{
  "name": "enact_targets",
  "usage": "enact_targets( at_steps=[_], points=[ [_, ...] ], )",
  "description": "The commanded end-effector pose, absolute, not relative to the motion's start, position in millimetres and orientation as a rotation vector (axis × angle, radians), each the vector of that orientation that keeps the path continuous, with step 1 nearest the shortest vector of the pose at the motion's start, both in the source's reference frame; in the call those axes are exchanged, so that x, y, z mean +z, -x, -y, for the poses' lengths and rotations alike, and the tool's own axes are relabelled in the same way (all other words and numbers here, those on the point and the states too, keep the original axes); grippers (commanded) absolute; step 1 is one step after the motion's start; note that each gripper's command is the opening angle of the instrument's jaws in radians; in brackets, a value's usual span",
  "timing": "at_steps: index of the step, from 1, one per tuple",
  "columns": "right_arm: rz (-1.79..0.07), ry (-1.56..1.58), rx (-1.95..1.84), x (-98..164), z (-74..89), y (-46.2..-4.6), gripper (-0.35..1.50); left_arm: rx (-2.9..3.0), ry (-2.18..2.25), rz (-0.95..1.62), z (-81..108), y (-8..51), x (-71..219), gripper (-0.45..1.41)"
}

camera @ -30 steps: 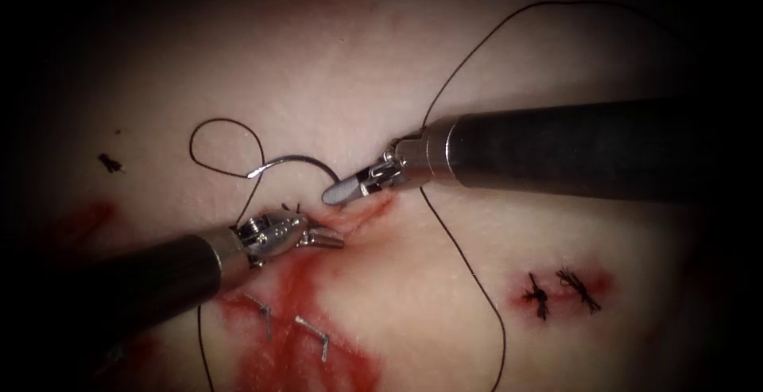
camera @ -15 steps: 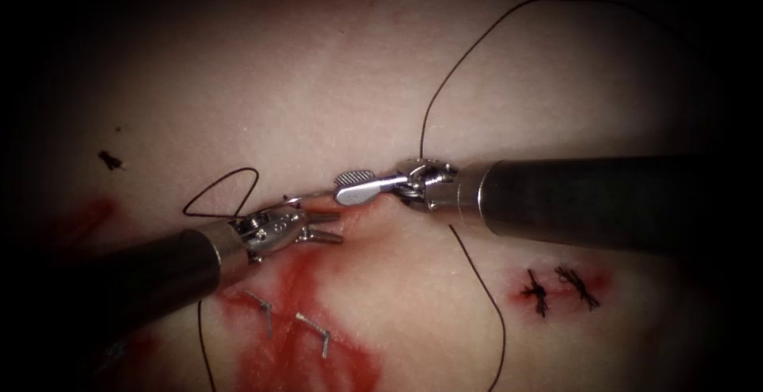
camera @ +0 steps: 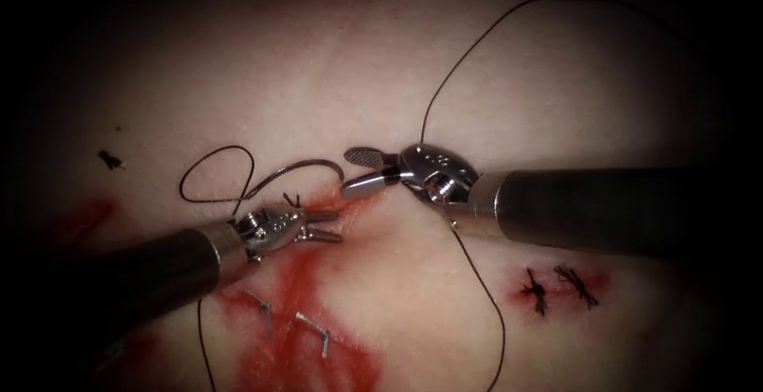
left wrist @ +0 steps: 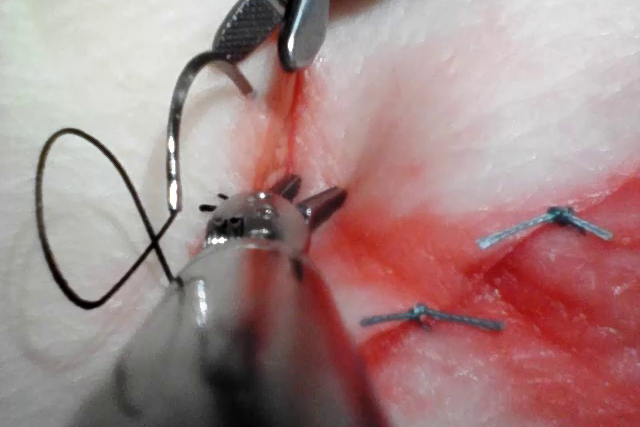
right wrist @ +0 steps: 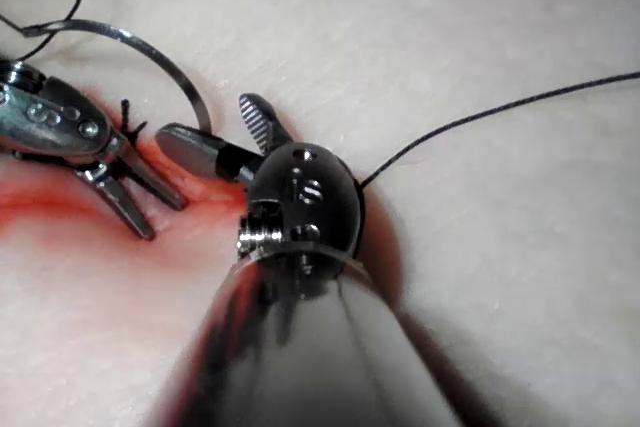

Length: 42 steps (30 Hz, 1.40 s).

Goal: Wound Closure

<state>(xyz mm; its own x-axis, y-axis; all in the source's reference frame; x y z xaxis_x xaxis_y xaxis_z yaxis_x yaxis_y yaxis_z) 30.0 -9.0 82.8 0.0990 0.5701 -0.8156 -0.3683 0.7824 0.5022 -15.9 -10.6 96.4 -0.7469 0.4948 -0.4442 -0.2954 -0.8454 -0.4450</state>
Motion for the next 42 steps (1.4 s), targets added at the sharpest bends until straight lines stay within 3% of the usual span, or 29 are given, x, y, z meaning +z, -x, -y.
enact_targets(
  at_steps=[1, 11, 22, 34, 42],
  points=[
    [-1.275, -0.109, 0.641, 82.2, 8.8, -30.4, 1.48, 2.545, 0.787, 0.489, 10.6, 16.4, 97.1, 0.24],
    [-1.052, 0.181, 0.358, 78.1, 8.3, -31.7, 1.48, 2.547, 0.783, 0.486, 10.8, 16.4, 97.0, 0.24],
    [-0.986, 0.181, 0.082, 78.3, 11.3, -35.7, 1.38, 2.559, 0.764, 0.495, 11.2, 16.0, 96.9, 0.25],
    [-0.959, 0.467, -0.040, 74.9, 12.9, -39.1, 1.45, 2.566, 0.755, 0.497, 11.4, 15.8, 97.0, 0.27],
    [-0.807, 0.616, -0.209, 73.3, 14.7, -43.2, 1.43, 2.567, 0.755, 0.497, 11.5, 15.8, 96.9, 0.25]
  ],
)
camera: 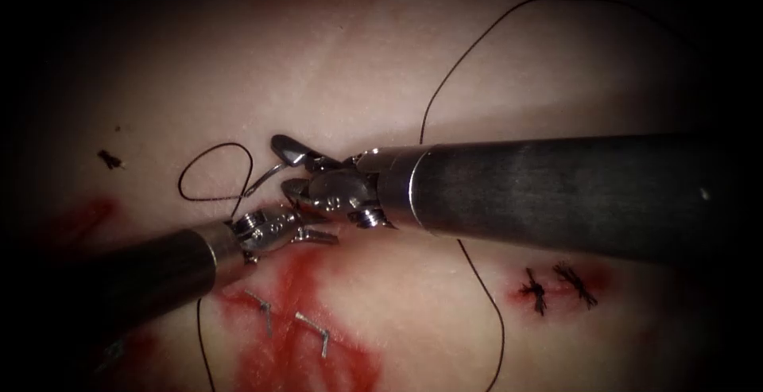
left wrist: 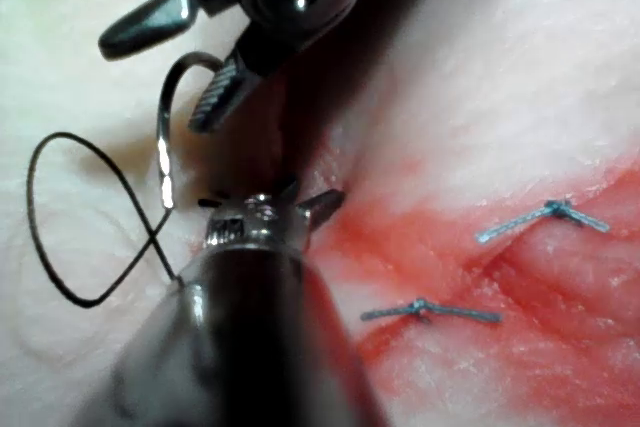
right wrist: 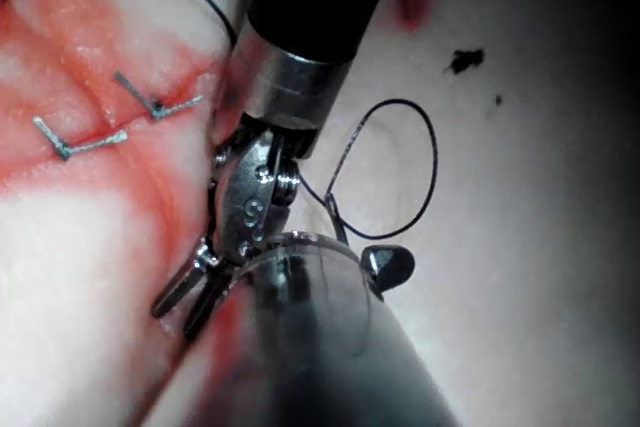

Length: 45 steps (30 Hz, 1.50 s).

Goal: Wound Closure

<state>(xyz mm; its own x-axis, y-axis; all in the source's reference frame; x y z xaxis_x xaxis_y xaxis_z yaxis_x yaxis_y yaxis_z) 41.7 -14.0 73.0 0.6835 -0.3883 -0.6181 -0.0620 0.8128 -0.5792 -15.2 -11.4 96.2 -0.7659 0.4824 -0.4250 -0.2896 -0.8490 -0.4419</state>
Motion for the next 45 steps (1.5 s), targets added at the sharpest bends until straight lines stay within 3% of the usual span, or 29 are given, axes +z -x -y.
enact_targets(
  at_steps=[1, 27, 30, 33, 34, 35, 39, 43, 45],
  points=[
    [-0.761, 0.639, -0.238, 73.6, 15.0, -43.4, 1.42, 2.568, 0.752, 0.502, 11.5, 15.8, 96.9, 0.25],
    [-0.691, 0.739, -0.272, 76.1, 14.8, -43.2, 1.33, 2.569, 0.750, 0.511, 11.8, 16.0, 97.0, 0.24],
    [-0.685, 0.741, -0.271, 76.3, 14.9, -43.1, 1.10, 2.569, 0.751, 0.515, 11.8, 16.0, 97.0, 0.24],
    [-0.666, 0.752, -0.283, 76.6, 15.2, -43.1, 0.66, 2.569, 0.751, 0.515, 11.8, 16.0, 97.0, 0.24],
    [-0.651, 0.762, -0.297, 76.9, 15.3, -43.2, 0.41, 2.569, 0.752, 0.519, 11.8, 16.0, 97.0, 0.24],
    [-0.651, 0.762, -0.297, 76.9, 15.3, -43.2, 0.41, 2.569, 0.752, 0.519, 11.8, 16.0, 97.0, 0.24],
    [-0.623, 0.786, -0.331, 78.0, 15.8, -43.0, -0.10, 2.571, 0.749, 0.523, 11.9, 16.0, 97.1, 0.24],
    [-0.681, 0.772, -0.387, 78.9, 15.8, -42.2, -0.35, 2.571, 0.750, 0.522, 11.9, 16.0, 97.1, 0.24],
    [-0.724, 0.748, -0.411, 78.8, 15.4, -41.3, -0.35, 2.572, 0.751, 0.526, 12.0, 16.0, 97.1, 0.24]
  ],
)
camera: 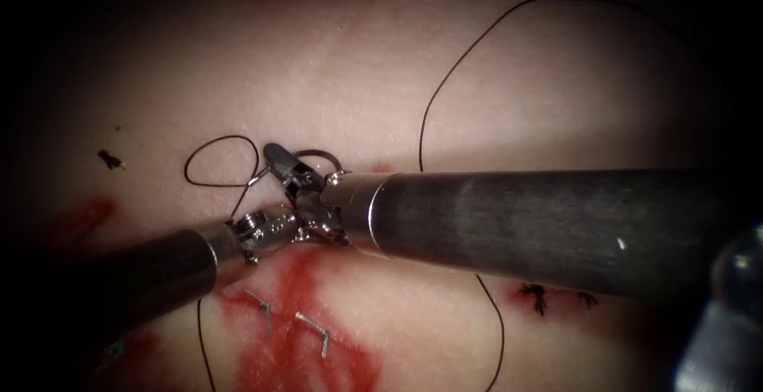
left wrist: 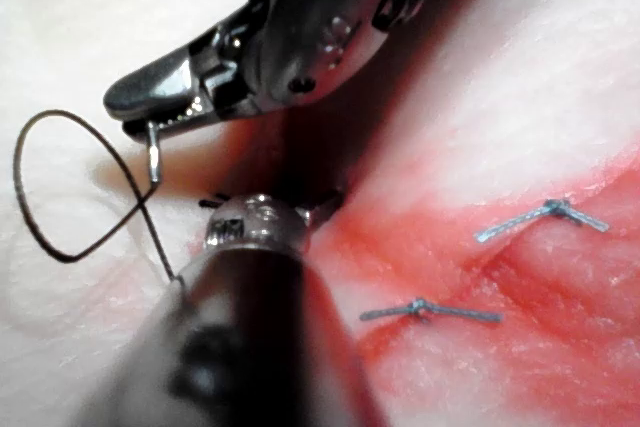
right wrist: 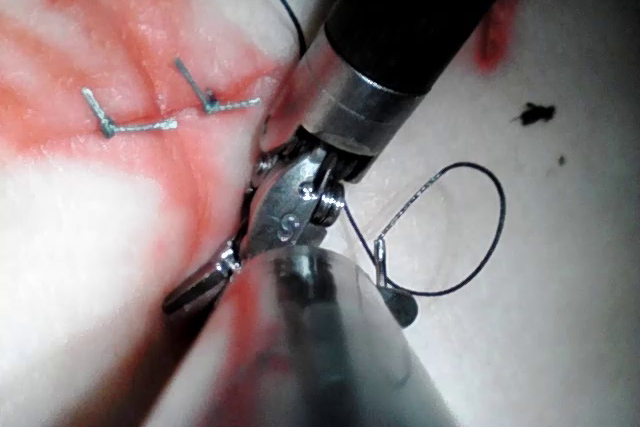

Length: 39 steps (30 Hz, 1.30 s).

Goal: Wound Closure

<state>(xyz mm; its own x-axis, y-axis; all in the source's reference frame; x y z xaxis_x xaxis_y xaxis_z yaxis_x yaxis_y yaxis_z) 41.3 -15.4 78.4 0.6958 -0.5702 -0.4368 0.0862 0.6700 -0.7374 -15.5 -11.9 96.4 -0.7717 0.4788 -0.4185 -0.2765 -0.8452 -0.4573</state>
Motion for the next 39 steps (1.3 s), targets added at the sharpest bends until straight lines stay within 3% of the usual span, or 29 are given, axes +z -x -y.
enact_targets(
  at_steps=[1, 9, 13, 25, 39],
  points=[
    [-0.778, 0.735, -0.423, 78.6, 15.0, -40.6, -0.35, 2.572, 0.751, 0.526, 12.0, 16.0, 97.2, 0.24],
    [-1.045, 0.557, -0.368, 78.2, 13.6, -38.8, -0.35, 2.574, 0.748, 0.530, 12.1, 16.0, 97.2, 0.24],
    [-1.335, 0.394, -0.198, 78.6, 11.1, -36.8, -0.35, 2.574, 0.748, 0.530, 12.1, 16.1, 97.2, 0.24],
    [-1.401, 0.150, 0.128, 82.0, 8.3, -32.8, -0.35, 2.573, 0.744, 0.535, 12.2, 16.3, 97.1, 0.24],
    [-1.444, -0.228, 0.528, 84.0, 9.2, -34.2, -0.35, 2.573, 0.744, 0.535, 12.2, 16.3, 97.1, 0.24]
  ],
)
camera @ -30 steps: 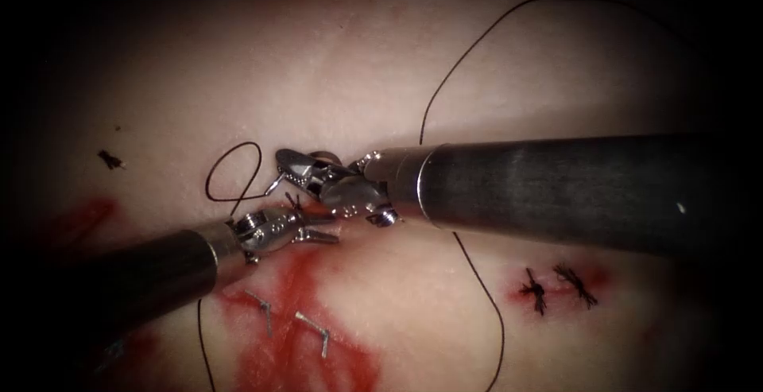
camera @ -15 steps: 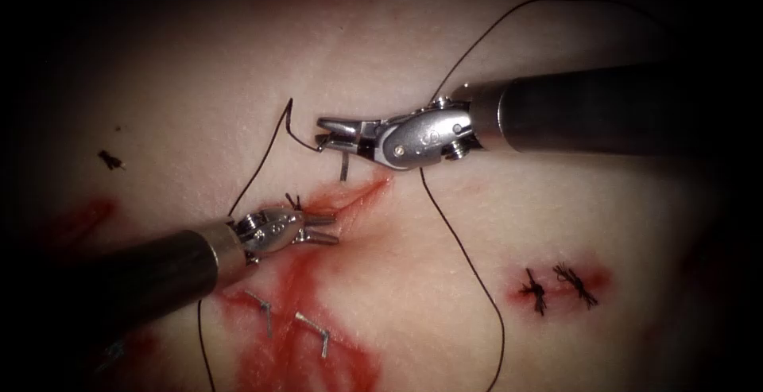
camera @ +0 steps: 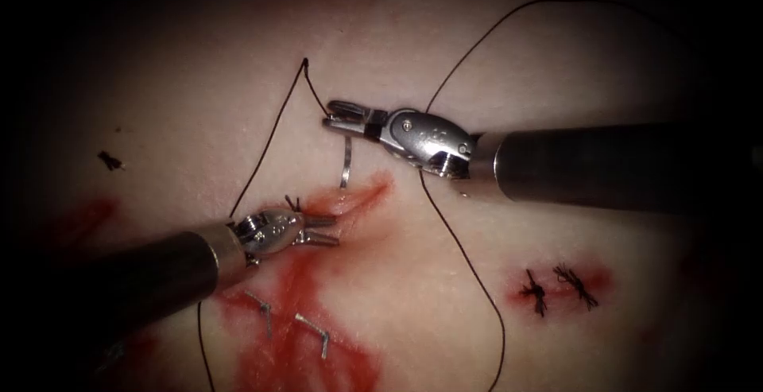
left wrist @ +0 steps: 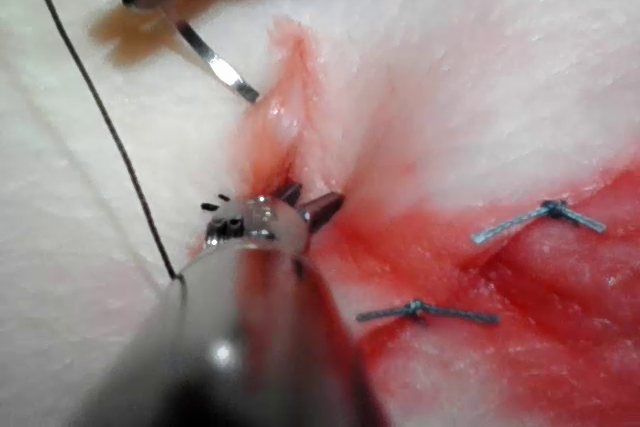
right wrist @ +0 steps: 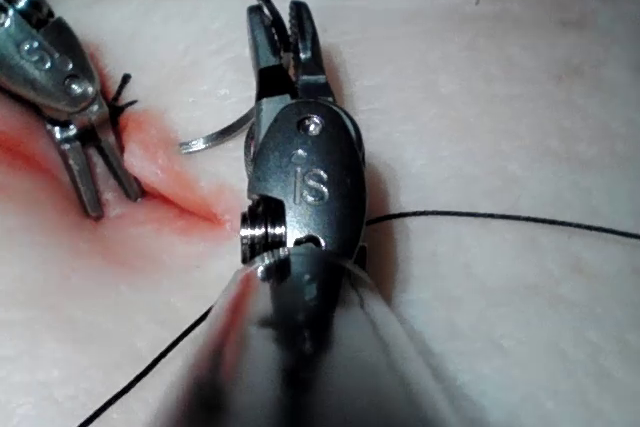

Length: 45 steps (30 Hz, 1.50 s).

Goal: Wound Closure

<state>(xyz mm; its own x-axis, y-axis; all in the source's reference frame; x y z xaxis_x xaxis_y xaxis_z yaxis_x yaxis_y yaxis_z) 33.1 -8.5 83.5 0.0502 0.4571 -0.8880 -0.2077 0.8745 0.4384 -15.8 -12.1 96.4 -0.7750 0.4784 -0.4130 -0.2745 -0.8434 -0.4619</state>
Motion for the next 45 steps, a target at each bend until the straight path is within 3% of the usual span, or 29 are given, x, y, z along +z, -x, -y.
enact_targets(
  at_steps=[1, 6, 9, 21, 24, 30, 45],
  points=[
    [-1.455, -0.246, 0.553, 84.0, 9.3, -34.2, -0.35, 2.573, 0.744, 0.535, 12.2, 16.4, 97.1, 0.24],
    [-1.449, -0.384, 0.694, 84.5, 10.2, -34.5, -0.35, 2.574, 0.744, 0.535, 12.2, 16.4, 97.1, 0.24],
    [-1.333, -0.610, 1.025, 84.6, 10.7, -34.6, -0.35, 2.574, 0.744, 0.535, 12.2, 16.4, 97.1, 0.24],
    [-1.200, -0.870, 1.216, 84.3, 11.5, -35.1, -0.35, 2.575, 0.740, 0.536, 12.3, 16.4, 97.0, 0.22],
    [-1.037, -0.977, 1.286, 84.6, 12.3, -35.3, -0.35, 2.575, 0.740, 0.536, 12.3, 16.4, 97.0, 0.22],
    [-0.908, -1.141, 1.368, 84.5, 13.1, -35.4, -0.35, 2.575, 0.741, 0.537, 12.2, 16.4, 97.0, 0.24],
    [-0.943, -1.396, 1.406, 83.4, 13.8, -35.9, -0.35, 2.576, 0.741, 0.538, 12.1, 16.4, 97.1, 0.24]
  ],
)
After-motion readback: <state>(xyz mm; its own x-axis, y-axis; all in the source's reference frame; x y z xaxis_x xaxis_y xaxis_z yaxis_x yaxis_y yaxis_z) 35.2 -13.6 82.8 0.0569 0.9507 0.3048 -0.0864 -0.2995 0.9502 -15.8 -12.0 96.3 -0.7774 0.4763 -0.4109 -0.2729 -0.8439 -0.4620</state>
